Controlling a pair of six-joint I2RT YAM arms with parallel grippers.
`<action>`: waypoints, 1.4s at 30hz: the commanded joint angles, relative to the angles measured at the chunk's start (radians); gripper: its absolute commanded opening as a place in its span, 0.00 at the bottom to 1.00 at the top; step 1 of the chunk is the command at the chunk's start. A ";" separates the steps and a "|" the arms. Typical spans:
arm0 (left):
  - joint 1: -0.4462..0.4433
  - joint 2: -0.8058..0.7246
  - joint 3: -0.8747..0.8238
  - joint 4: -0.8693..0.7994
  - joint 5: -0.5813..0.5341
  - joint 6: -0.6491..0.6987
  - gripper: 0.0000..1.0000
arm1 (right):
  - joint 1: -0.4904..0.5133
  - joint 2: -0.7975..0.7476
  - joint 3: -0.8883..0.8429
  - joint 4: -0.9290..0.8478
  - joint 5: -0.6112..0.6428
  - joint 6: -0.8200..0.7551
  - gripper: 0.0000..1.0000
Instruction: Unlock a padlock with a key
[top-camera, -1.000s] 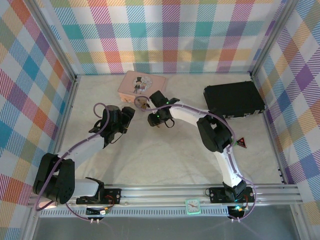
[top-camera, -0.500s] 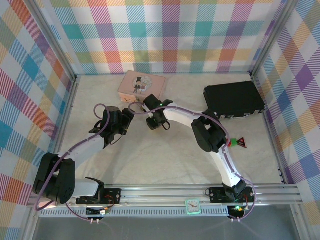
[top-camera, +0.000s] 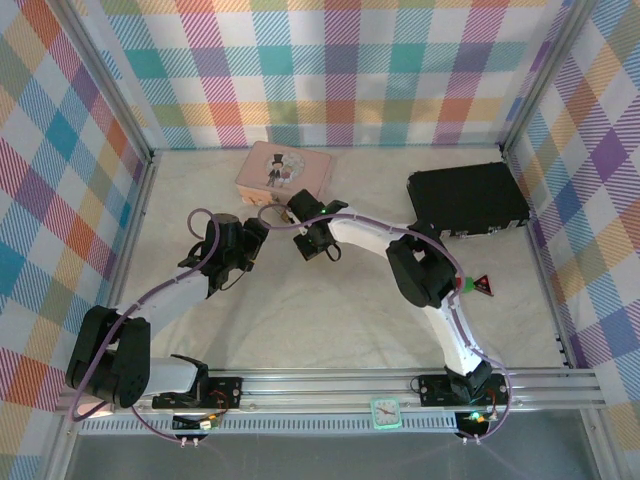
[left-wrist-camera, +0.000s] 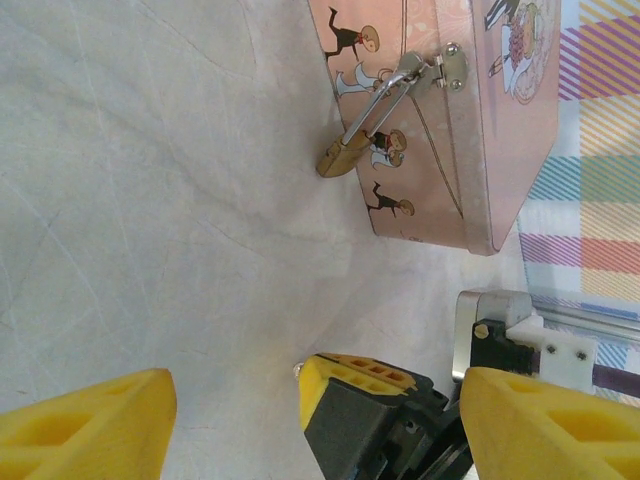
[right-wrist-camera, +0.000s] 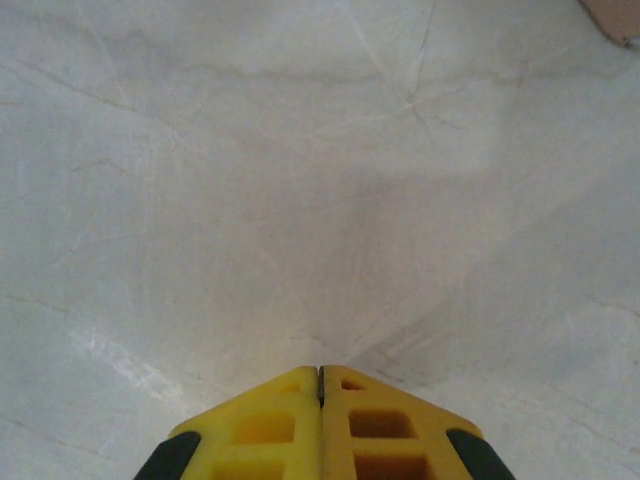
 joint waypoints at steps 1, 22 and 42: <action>0.007 -0.022 -0.022 0.020 0.020 -0.011 0.75 | -0.006 -0.031 -0.043 -0.057 -0.030 0.083 0.00; -0.181 0.146 -0.042 0.502 0.137 -0.172 0.71 | -0.159 -0.663 -0.755 0.796 -0.515 0.437 0.00; -0.431 0.361 0.034 0.808 -0.099 -0.401 0.53 | -0.135 -0.772 -0.947 0.879 -0.100 0.977 0.00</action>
